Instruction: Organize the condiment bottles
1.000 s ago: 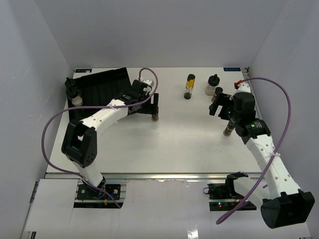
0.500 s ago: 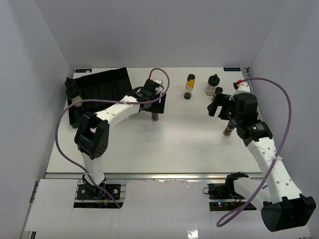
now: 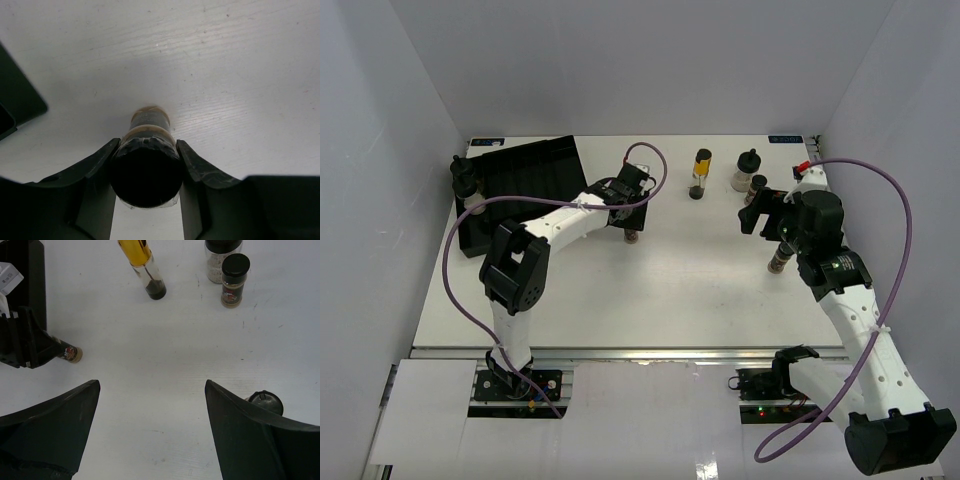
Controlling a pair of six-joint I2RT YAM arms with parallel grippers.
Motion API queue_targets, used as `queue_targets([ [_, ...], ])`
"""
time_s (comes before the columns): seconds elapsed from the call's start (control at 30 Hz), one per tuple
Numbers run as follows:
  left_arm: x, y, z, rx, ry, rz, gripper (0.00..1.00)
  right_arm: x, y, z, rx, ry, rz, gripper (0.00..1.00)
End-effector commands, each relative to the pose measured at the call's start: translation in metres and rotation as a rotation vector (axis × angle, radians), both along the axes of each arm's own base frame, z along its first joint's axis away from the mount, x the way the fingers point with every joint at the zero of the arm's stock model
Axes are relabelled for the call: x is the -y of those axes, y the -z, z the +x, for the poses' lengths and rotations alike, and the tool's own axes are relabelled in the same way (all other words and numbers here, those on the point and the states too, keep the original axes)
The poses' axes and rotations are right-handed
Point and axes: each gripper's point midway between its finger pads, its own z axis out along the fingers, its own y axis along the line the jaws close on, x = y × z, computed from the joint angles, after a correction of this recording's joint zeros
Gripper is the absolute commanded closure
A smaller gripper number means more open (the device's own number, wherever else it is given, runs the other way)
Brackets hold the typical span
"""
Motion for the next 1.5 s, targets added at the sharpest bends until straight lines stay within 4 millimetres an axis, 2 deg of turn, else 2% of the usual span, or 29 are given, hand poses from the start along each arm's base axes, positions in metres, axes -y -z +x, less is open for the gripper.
queue_targets([
  [0.0,0.005,-0.041,0.011,0.082,-0.029,-0.044,0.77,0.000,-0.008,0.002,0.057,-0.004,-0.003,0.08],
  [0.13,0.005,-0.060,0.012,0.091,-0.042,-0.057,1.00,-0.002,-0.009,0.002,0.061,-0.009,-0.006,0.08],
  [0.27,0.000,-0.090,0.020,0.145,-0.076,-0.049,1.00,-0.003,-0.012,0.000,0.068,-0.016,-0.003,0.08],
  [0.33,-0.004,-0.114,0.029,0.191,-0.099,-0.036,1.00,-0.004,-0.012,0.000,0.069,-0.021,-0.001,0.08],
  [0.53,-0.036,-0.161,0.079,0.282,-0.188,-0.004,1.00,-0.013,-0.017,-0.003,0.077,-0.062,0.024,0.08],
  [0.63,-0.063,-0.168,0.112,0.303,-0.243,-0.011,1.00,-0.020,-0.016,-0.005,0.075,-0.094,0.039,0.08],
  [0.67,-0.071,-0.182,0.121,0.336,-0.264,-0.030,1.00,-0.020,-0.016,-0.005,0.075,-0.095,0.041,0.08],
  [0.7,-0.078,-0.183,0.128,0.343,-0.281,-0.034,1.00,-0.022,-0.017,-0.006,0.079,-0.103,0.046,0.08],
  [0.87,-0.123,-0.179,0.168,0.389,-0.342,-0.061,1.00,-0.030,-0.020,-0.008,0.085,-0.139,0.069,0.08],
  [1.07,-0.157,-0.159,0.206,0.423,-0.361,-0.056,1.00,-0.035,-0.020,-0.007,0.084,-0.157,0.073,0.07],
  [1.27,-0.172,-0.125,0.230,0.418,-0.351,-0.042,1.00,-0.036,-0.014,-0.008,0.080,-0.161,0.071,0.07],
  [1.4,-0.184,-0.094,0.237,0.379,-0.369,-0.021,1.00,-0.037,-0.013,-0.007,0.081,-0.163,0.070,0.07],
  [1.47,-0.188,-0.085,0.241,0.378,-0.370,-0.018,1.00,-0.038,-0.015,-0.007,0.083,-0.167,0.072,0.07],
])
